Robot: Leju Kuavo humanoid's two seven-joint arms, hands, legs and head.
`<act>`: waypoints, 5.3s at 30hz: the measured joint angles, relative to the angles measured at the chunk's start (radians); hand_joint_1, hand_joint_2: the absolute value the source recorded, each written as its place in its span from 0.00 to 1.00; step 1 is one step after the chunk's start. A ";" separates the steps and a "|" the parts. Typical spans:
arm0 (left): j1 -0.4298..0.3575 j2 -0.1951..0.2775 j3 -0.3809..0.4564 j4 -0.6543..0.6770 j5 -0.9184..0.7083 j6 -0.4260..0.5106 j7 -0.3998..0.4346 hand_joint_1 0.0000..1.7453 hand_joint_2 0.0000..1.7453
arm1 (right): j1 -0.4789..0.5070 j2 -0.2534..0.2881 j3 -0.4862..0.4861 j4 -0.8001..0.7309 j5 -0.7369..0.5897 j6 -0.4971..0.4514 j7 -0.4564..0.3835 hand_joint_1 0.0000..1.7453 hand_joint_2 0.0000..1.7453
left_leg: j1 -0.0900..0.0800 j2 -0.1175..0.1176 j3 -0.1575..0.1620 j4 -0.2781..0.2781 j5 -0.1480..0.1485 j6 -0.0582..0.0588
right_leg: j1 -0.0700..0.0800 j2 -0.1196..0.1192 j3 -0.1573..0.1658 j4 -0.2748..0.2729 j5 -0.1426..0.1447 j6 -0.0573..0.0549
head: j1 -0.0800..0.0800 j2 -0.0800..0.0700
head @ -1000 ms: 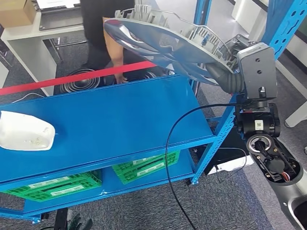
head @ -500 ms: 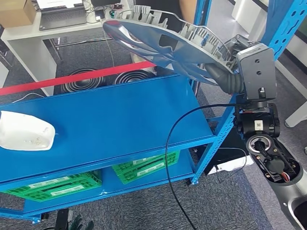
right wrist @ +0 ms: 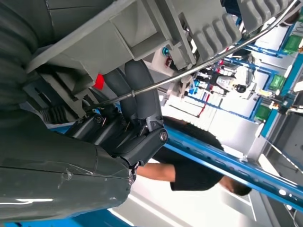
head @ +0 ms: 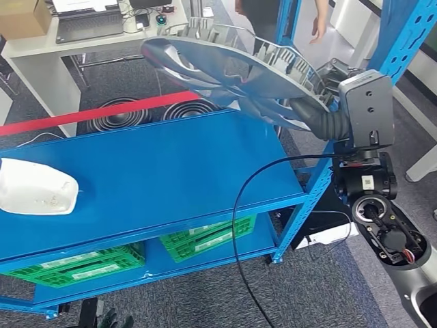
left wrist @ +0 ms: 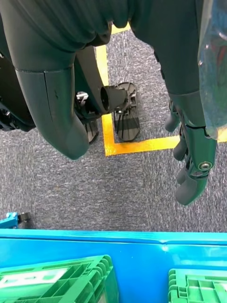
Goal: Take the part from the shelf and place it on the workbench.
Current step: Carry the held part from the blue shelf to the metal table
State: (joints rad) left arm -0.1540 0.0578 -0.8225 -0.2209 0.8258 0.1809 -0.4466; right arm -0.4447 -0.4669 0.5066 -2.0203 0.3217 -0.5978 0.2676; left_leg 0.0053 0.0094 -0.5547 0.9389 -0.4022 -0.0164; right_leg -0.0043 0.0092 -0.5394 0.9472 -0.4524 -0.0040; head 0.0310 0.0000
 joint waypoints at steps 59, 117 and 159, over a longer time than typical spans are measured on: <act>0.001 -0.018 0.001 0.000 0.001 -0.010 0.013 0.00 1.00 | 0.041 0.000 -0.006 -0.002 -0.016 0.045 -0.072 1.00 1.00 | 0.030 -0.010 -0.090 0.299 -0.196 -0.035 | -0.028 -0.001 -0.078 0.010 0.068 0.006 | -0.008 0.000; 0.005 -0.015 0.001 -0.001 0.000 -0.022 0.007 0.00 1.00 | 0.074 0.000 -0.013 -0.026 -0.006 0.031 -0.067 1.00 1.00 | 0.028 -0.010 -0.089 0.213 -0.126 -0.035 | -0.033 -0.006 -0.025 0.011 0.022 0.016 | -0.002 0.000; -0.006 -0.017 0.001 -0.001 0.000 -0.022 0.013 0.00 1.00 | 0.093 -0.001 -0.022 -0.030 -0.011 0.042 -0.084 1.00 1.00 | -0.013 -0.013 0.084 -0.018 -0.059 0.026 | -0.006 -0.015 -0.070 0.001 0.073 0.021 | 0.000 0.000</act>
State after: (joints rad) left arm -0.1601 0.0408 -0.8213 -0.2216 0.8262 0.1587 -0.4335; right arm -0.3515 -0.4677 0.4849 -2.0503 0.3105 -0.5561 0.1841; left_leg -0.0073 -0.0037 -0.4712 0.9211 -0.4608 0.0091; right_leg -0.0104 -0.0060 -0.6090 0.9483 -0.3797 0.0165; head 0.0307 0.0000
